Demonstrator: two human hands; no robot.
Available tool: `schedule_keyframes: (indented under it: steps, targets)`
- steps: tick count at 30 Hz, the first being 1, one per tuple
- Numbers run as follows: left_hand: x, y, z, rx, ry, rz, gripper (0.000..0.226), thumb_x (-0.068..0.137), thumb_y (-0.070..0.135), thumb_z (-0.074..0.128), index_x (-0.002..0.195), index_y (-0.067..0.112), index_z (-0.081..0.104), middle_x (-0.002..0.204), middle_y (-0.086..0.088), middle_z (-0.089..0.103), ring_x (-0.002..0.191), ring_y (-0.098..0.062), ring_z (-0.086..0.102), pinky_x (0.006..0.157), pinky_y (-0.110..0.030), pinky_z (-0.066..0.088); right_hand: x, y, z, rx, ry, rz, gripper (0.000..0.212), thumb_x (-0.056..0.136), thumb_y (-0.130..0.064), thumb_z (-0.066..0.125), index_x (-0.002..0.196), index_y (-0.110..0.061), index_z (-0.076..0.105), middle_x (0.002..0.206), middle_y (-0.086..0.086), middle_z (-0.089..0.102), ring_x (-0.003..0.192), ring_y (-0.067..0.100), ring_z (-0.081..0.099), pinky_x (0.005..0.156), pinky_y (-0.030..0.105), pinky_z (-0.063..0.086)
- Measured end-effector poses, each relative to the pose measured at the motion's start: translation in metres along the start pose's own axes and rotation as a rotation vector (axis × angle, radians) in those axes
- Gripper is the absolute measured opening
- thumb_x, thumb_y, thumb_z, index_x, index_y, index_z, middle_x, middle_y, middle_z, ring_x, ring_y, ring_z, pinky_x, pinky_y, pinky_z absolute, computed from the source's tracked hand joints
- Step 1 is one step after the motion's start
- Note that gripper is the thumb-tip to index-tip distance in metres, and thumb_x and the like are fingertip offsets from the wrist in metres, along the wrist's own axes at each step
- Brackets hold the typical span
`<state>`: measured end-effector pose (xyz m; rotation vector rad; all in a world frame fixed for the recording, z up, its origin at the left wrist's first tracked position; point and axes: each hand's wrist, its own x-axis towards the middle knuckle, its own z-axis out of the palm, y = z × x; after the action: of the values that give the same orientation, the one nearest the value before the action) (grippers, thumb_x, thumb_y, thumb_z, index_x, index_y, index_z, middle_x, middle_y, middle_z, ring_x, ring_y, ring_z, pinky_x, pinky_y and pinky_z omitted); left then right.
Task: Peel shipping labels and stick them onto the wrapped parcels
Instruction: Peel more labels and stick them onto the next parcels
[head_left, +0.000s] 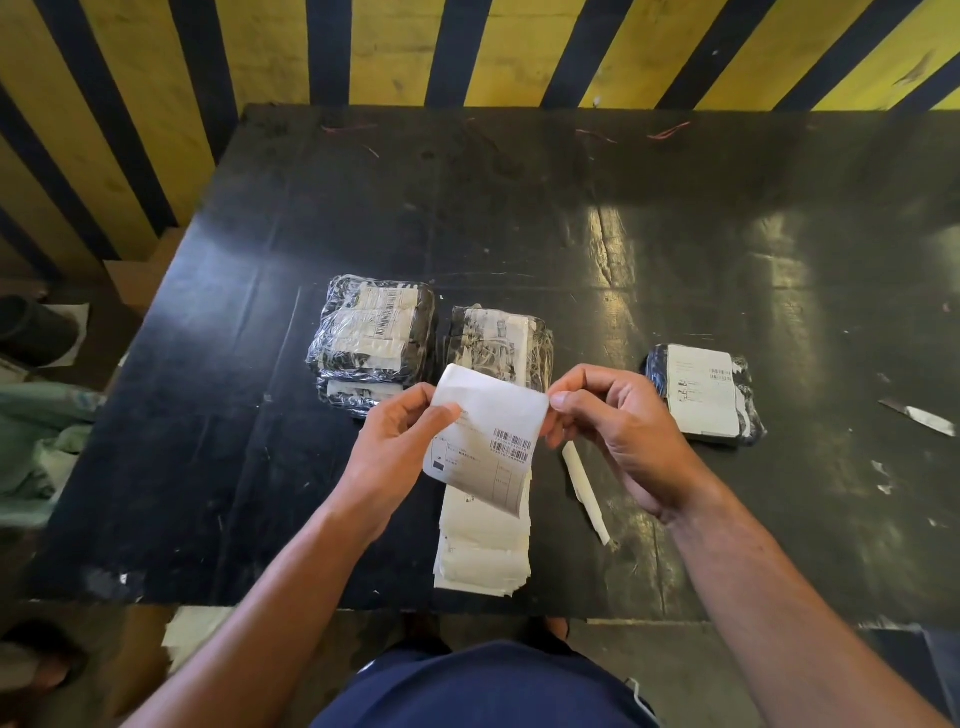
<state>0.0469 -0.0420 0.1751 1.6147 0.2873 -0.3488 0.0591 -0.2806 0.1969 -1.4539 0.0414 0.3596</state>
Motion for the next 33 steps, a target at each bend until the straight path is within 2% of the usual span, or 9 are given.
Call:
schedule_keyframes:
  steps: [5,10,16,20,26,27,29,31,33]
  targets:
    - [0.000,-0.002,-0.001,-0.003,-0.019,0.006,0.016,0.104,0.019,0.059,0.097,0.013,0.072,0.099,-0.004,0.077,0.099,-0.020,0.067,0.091,-0.044,0.048,-0.001,0.000,0.000,-0.008,-0.009,0.000,0.018,0.099,0.002,0.061,0.087,-0.002,0.074,0.082,0.018,0.076,0.072,0.024,0.067,0.079,0.045,0.050]
    - [0.001,-0.002,0.000,-0.003,-0.044,0.008,0.029,0.101,0.025,0.063,0.076,0.033,0.074,0.089,0.002,0.074,0.094,-0.018,0.064,0.091,-0.044,0.046,-0.002,0.000,0.001,0.004,-0.033,0.001,0.015,0.097,0.002,0.063,0.087,-0.001,0.073,0.082,0.018,0.076,0.071,0.023,0.066,0.076,0.037,0.051]
    - [0.001,-0.005,0.000,-0.125,-0.113,-0.047,0.020,0.097,0.026,0.064,0.079,0.020,0.072,0.091,-0.011,0.068,0.089,-0.022,0.060,0.087,-0.041,0.043,-0.001,0.002,0.005,0.061,-0.066,0.008,0.009,0.088,-0.011,0.069,0.083,-0.006,0.075,0.079,0.019,0.074,0.068,0.022,0.064,0.072,0.034,0.049]
    - [0.004,-0.009,0.002,-0.164,-0.127,-0.070,0.018,0.096,0.027,0.065,0.087,0.011,0.064,0.091,-0.012,0.064,0.084,-0.020,0.059,0.085,-0.038,0.044,-0.001,0.003,0.009,0.119,-0.081,0.013,0.009,0.084,-0.012,0.070,0.077,-0.010,0.074,0.074,0.017,0.071,0.066,0.021,0.061,0.069,0.030,0.048]
    - [0.005,-0.011,0.007,-0.174,-0.136,-0.089,0.041,0.105,0.014,0.055,0.068,0.026,0.069,0.083,-0.004,0.067,0.078,-0.013,0.064,0.071,-0.022,0.052,0.000,0.003,0.010,0.153,-0.094,0.028,0.009,0.084,-0.013,0.071,0.076,-0.012,0.073,0.073,0.013,0.071,0.065,0.019,0.062,0.067,0.025,0.051]
    - [0.006,-0.011,0.008,-0.179,-0.135,-0.086,0.037,0.105,0.014,0.055,0.072,0.023,0.070,0.085,-0.005,0.068,0.080,-0.015,0.064,0.072,-0.023,0.053,0.000,0.004,0.010,0.160,-0.099,0.031,0.009,0.085,-0.013,0.071,0.076,-0.012,0.073,0.073,0.013,0.071,0.065,0.019,0.062,0.067,0.025,0.051]
    - [0.007,-0.013,0.008,-0.173,-0.125,-0.083,0.018,0.104,0.015,0.058,0.094,0.012,0.072,0.096,-0.011,0.072,0.090,-0.021,0.066,0.085,-0.030,0.054,0.001,0.005,0.011,0.176,-0.110,0.039,0.008,0.084,-0.014,0.073,0.076,-0.012,0.073,0.072,0.013,0.071,0.066,0.020,0.062,0.069,0.027,0.051]
    - [0.007,-0.014,0.011,-0.124,-0.104,-0.071,0.018,0.104,0.017,0.061,0.115,0.006,0.070,0.110,-0.014,0.076,0.098,-0.019,0.070,0.095,-0.034,0.055,0.001,0.005,0.012,0.193,-0.121,0.044,0.009,0.081,-0.020,0.077,0.078,-0.012,0.074,0.073,0.012,0.071,0.067,0.020,0.061,0.071,0.030,0.052]
    - [0.004,-0.010,0.016,-0.050,-0.037,-0.026,0.022,0.102,0.017,0.065,0.123,0.015,0.069,0.118,-0.010,0.074,0.098,-0.005,0.072,0.083,-0.020,0.057,0.001,0.005,0.014,0.207,-0.117,0.040,0.009,0.079,-0.022,0.077,0.077,-0.014,0.075,0.072,0.012,0.071,0.066,0.020,0.062,0.072,0.032,0.052]
